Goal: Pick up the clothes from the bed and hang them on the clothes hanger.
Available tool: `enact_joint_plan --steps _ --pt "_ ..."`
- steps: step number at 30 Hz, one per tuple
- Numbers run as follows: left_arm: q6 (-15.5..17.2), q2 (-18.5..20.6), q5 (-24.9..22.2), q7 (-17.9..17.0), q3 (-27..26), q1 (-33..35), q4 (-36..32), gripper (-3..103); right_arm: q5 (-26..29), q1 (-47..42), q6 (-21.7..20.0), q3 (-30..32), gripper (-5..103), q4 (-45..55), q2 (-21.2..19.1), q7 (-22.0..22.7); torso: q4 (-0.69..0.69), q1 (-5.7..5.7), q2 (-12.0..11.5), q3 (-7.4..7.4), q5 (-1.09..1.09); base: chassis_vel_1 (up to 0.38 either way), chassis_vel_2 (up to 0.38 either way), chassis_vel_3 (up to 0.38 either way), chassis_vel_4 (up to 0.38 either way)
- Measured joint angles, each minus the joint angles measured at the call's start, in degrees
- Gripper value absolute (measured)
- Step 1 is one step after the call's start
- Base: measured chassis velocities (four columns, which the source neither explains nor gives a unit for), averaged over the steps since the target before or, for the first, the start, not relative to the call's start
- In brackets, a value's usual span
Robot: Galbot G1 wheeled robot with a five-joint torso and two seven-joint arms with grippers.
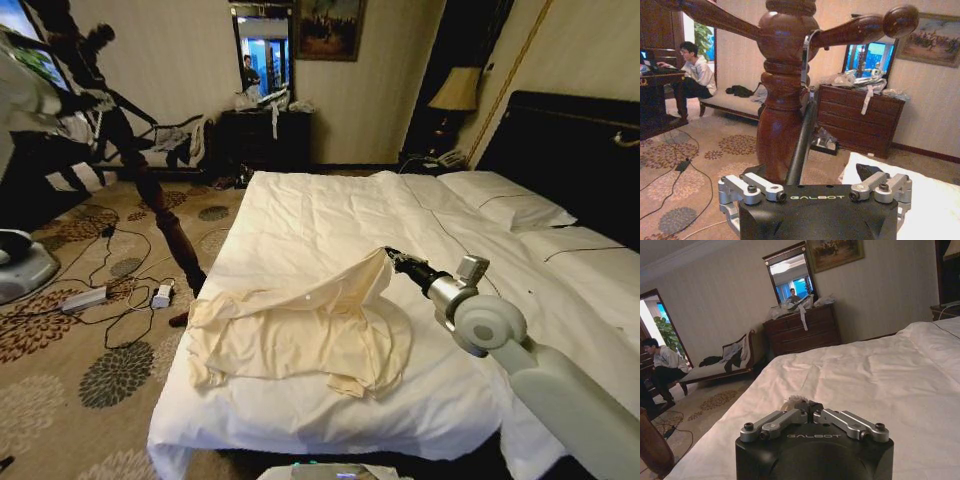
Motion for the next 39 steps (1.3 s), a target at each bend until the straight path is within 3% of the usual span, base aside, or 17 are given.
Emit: enact_joint_plan --steps 1,9,13,15,18,19,22,24,27,39 --pt "0.0 -0.57 0.5 0.12 0.24 -0.3 1.07 103 0.03 0.07 0.05 -0.03 0 -0.05 0.02 0.0 -0.01 0.0 0.0 0.0 0.01 0.0 0.0 0.0 0.0" --pt "-0.03 -2.43 1.73 0.98 2.47 -1.61 5.19 87 0.29 0.34 0.32 -0.04 0 -0.34 0.03 0.02 0.04 0.0 0.0 0.0 -0.02 0.0 0.0 0.0 0.0" --pt "-0.05 -3.63 1.86 1.33 3.14 -1.74 7.13 66 0.58 0.41 0.43 -0.08 0 -0.41 -0.03 0.02 0.02 0.0 0.0 0.0 -0.01 0.0 0.0 0.0 0.0" --pt "-0.06 -4.05 1.96 1.36 3.18 -1.81 7.9 66 0.62 0.44 0.44 -0.08 0 -0.41 -0.06 0.01 0.02 0.0 0.0 0.0 -0.01 0.0 0.0 0.0 0.0" --pt "-0.08 -4.7 2.36 1.66 3.1 -1.76 8.89 49 0.68 0.5 0.51 -0.1 0 -0.49 -0.21 -0.01 0.02 0.0 0.0 0.0 -0.01 0.0 0.0 0.0 0.0" --pt "-0.08 -4.7 2.36 1.66 3.1 -1.76 8.89 49 0.68 0.5 0.51 -0.1 0 -0.49 -0.21 -0.01 0.02 0.0 0.0 0.0 -0.01 0.0 0.0 0.0 0.0" --pt "-0.09 -4.46 2.98 1.72 3.0 -1.42 7.68 33 0.52 0.44 0.6 -0.17 0 -1.01 0.02 -0.08 0.02 0.0 0.0 0.0 -0.01 0.0 0.0 0.0 0.0" --pt "-0.09 -4.42 3.19 1.75 2.97 -1.41 7.47 33 0.43 0.44 0.62 -0.25 0 -1.13 0.13 -0.12 0.02 -0.01 0.0 0.0 -0.01 0.0 0.0 0.0 0.0" --pt "-0.09 -4.46 3.99 2.0 2.89 -1.44 6.91 17 0.22 0.7 0.67 -0.68 0 -1.48 0.53 -0.2 0.02 0.0 0.0 0.0 -0.01 0.0 0.0 0.0 0.0" --pt "-0.09 -3.21 9.44 4.07 1.74 -0.99 1.8 16 0.08 0.57 0.81 -0.76 0 -1.38 0.46 -0.19 0.03 0.0 0.0 0.0 -0.01 0.0 0.0 0.0 0.0"
